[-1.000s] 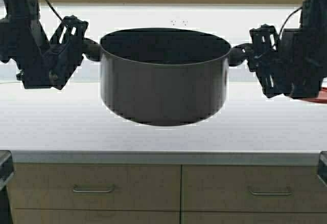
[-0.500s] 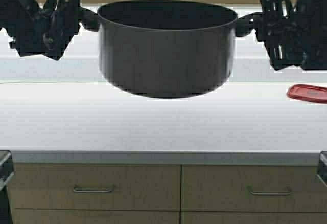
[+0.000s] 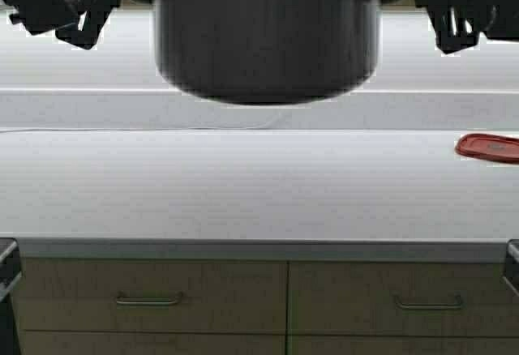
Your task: Open the cabinet, put the pot inside, then close it
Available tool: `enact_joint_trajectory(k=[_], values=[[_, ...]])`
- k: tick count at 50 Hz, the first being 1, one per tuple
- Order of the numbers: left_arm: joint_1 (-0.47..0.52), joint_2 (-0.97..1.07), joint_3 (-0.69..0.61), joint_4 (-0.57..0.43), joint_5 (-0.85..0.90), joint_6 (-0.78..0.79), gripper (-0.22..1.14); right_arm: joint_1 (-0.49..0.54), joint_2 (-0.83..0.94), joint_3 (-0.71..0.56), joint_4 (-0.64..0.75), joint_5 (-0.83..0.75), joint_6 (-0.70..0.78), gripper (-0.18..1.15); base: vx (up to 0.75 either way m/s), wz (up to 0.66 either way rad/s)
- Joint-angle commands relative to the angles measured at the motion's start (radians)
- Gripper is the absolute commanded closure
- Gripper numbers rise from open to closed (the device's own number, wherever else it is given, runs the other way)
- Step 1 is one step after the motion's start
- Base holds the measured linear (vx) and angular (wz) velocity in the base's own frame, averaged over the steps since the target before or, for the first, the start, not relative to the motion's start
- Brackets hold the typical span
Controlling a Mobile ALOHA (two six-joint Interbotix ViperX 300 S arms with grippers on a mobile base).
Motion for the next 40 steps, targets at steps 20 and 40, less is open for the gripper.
enact_joint_trajectory(k=[20,40], values=[[-0.054,-0.155,-0.247,-0.032,0.281,0.167,0.89,0.06,-0.204,-0.198,0.011,0.304,-0.017,0.9,0.0,0.0],[-0.052,-0.155,-0.301,-0.06,0.316,0.241,0.89,0.058,-0.225,-0.291,0.014,0.399,-0.064,0.89,0.01,-0.01]])
